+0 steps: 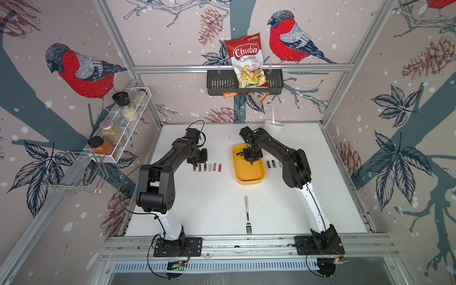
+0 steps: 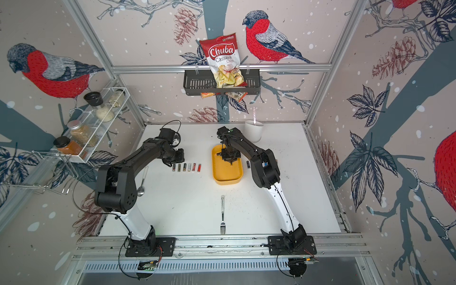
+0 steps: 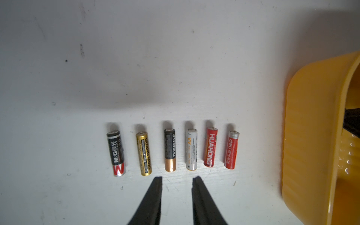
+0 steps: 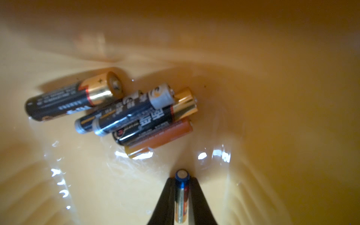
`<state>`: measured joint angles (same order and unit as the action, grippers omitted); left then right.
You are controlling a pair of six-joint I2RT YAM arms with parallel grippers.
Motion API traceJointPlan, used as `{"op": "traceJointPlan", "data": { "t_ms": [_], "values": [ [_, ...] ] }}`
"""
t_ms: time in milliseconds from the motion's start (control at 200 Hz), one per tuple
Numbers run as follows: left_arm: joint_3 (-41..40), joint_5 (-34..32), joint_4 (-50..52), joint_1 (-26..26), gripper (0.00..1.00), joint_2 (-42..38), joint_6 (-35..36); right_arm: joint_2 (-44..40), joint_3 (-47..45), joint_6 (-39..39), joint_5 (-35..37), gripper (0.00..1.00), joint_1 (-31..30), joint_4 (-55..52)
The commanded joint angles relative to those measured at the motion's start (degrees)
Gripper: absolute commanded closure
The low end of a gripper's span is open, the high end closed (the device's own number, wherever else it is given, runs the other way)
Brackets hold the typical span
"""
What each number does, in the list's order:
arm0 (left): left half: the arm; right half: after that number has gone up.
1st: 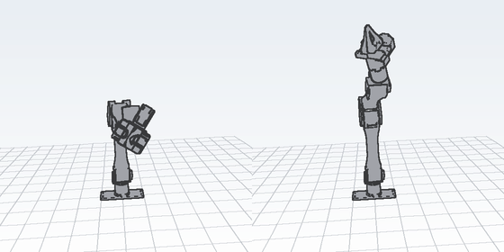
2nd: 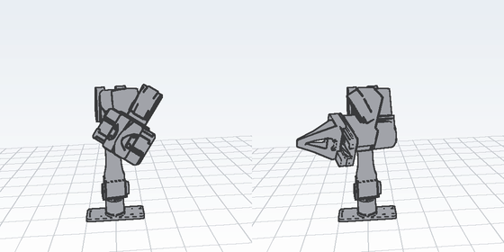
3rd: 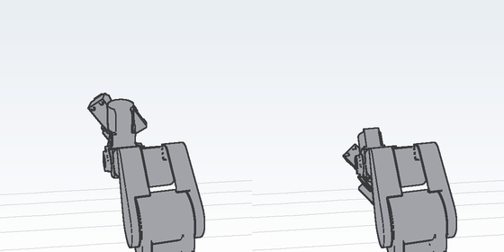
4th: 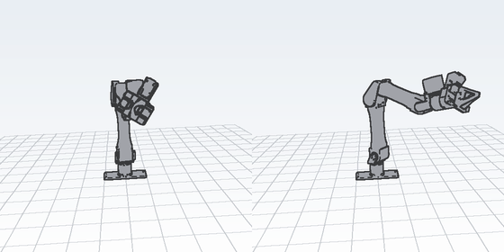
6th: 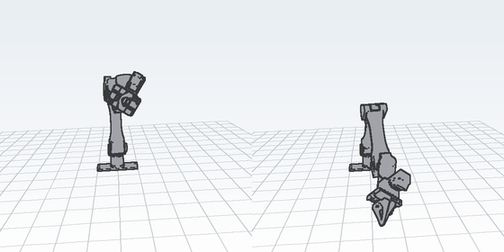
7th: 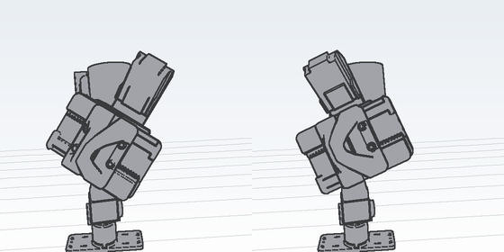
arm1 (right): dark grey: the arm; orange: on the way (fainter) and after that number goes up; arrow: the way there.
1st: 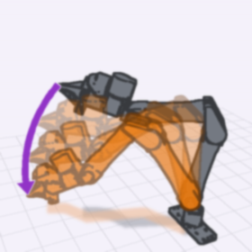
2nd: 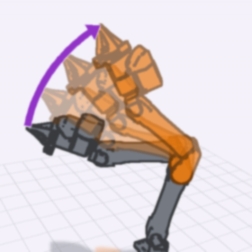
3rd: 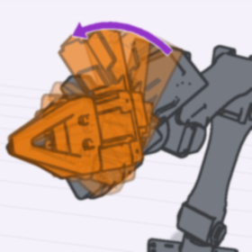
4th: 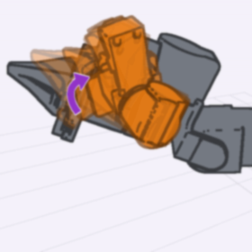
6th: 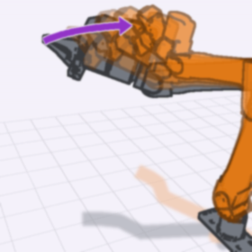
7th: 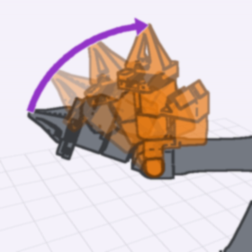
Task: Take the batteries out of the storage box
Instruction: Pick up the battery from the storage box.
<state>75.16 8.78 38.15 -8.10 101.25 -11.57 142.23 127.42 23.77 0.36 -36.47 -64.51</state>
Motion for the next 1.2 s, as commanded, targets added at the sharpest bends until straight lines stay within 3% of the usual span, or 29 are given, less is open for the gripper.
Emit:
{"op": "traceJointPlan", "data": {
  "t_ms": [0, 840, 1191],
  "values": [
    [0.4, -0.4, 0.9, -0.1, 0.68, -0.8, 0.3, -1.2, -0.2, -0.9, -1.7, 0.83, 0.0, -0.8],
    [2.0, 0.0, 1.2, -0.5, 0.68, -1.0, -0.1, -15.7, -4.8, -1.3, -1.5, 0.83, 2.7, -2.9],
    [3.4, 0.1, 1.7, -0.6, 0.68, -0.7, -0.1, -27.8, -19.5, -1.4, 0.7, 0.82, 5.6, -0.7]
  ]
}}
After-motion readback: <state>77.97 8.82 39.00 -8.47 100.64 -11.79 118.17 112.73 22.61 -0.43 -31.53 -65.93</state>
